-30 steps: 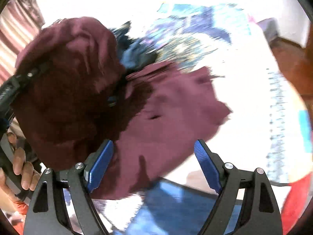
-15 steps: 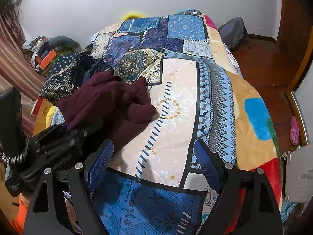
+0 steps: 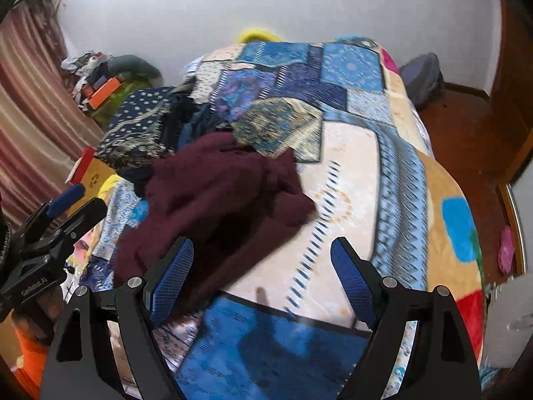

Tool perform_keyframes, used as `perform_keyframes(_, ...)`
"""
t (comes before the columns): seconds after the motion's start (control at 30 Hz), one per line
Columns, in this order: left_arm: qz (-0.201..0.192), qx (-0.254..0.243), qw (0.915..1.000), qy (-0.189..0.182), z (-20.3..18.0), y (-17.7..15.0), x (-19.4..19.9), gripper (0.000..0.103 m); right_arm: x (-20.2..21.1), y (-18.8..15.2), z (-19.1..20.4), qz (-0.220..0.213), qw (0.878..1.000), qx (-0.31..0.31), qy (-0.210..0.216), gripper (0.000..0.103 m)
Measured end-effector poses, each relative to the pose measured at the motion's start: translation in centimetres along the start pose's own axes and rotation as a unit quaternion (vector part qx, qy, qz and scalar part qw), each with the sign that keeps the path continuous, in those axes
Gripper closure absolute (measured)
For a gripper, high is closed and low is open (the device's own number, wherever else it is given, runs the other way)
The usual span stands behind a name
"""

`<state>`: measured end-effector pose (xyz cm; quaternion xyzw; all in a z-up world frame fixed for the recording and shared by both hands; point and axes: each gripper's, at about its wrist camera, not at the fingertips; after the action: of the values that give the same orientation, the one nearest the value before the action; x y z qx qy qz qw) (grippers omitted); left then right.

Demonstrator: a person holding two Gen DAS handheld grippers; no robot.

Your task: Fold large clothes

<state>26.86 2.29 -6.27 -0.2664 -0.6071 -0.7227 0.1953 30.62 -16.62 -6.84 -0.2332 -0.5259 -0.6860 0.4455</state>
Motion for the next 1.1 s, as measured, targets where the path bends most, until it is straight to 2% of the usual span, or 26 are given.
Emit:
perform_keyframes(0.07, 0.010, -0.004, 0.9993, 0.037, 1.9, -0.9, -0.3, 0.010, -0.3, 0.5, 1.6, -0.003, 1.000, 0.013, 0.005, 0.021)
perform_keyframes(0.13, 0.029, -0.002, 0.9986, 0.044, 3.2, -1.8, -1.0, 0.010, -0.8, 0.7, 2.8, -0.004, 1.000, 0.026, 0.010, 0.021)
perform_keyframes(0.23, 0.069, 0.016, 0.9969, 0.033, 5.0, -3.7, -3.1, 0.010, -1.9, 1.1, 5.5, -0.001, 0.998, 0.056, 0.016, 0.021)
perform_keyframes(0.37, 0.130, 0.026, 0.9912, -0.001, 5.6, -6.6, -6.4, 0.010, -3.8, 1.0, 7.8, 0.007, 0.995, 0.096, 0.014, 0.021)
perform_keyframes(0.5, 0.170, 0.028, 0.9844, -0.033, 4.6, -9.1, -9.6, 0.010, -6.5, 1.0, 7.8, 0.007, 0.992, 0.120, -0.034, 0.021)
perform_keyframes(0.57, 0.168, 0.024, 0.9849, -0.033, 3.9, -9.6, -9.7, 0.009, -7.5, 1.5, 6.2, 0.007, 0.992, 0.107, -0.062, 0.021)
perform_keyframes(0.7, 0.160, 0.030, 0.9859, -0.042, 4.0, -9.9, -9.8, 0.009, -8.1, 2.7, 1.9, 0.027, 0.997, 0.052, -0.058, 0.023)
perform_keyframes(0.8, 0.159, 0.039, 0.9849, -0.056, 4.2, -10.3, -10.0, 0.008, -9.6, 2.5, -1.2, 0.063, 0.997, 0.021, -0.043, 0.023)
perform_keyframes(0.9, 0.160, 0.043, 0.9844, -0.059, 4.1, -10.4, -10.2, 0.008, -10.7, 1.6, -2.4, 0.073, 0.996, 0.018, -0.042, 0.021)
perform_keyframes(0.97, 0.158, 0.042, 0.9850, -0.055, 3.8, -10.5, -10.1, 0.008, -10.6, 1.5, -2.7, 0.082, 0.996, 0.002, -0.025, 0.020)
perform_keyframes(1.1, 0.156, 0.044, 0.9856, -0.047, 4.4, -10.0, -9.4, 0.009, -9.6, 1.8, -1.7, 0.090, 0.995, 0.008, -0.030, 0.020)
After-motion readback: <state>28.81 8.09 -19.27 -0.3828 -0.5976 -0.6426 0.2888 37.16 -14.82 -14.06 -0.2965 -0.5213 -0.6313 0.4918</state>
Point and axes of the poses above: each gripper's, at about its wrist camera, not at the fingertips, and x roughly against the way its jaws point, z to its left, y to its top, and after that the axes turned 13 degrees about -x, right-handed
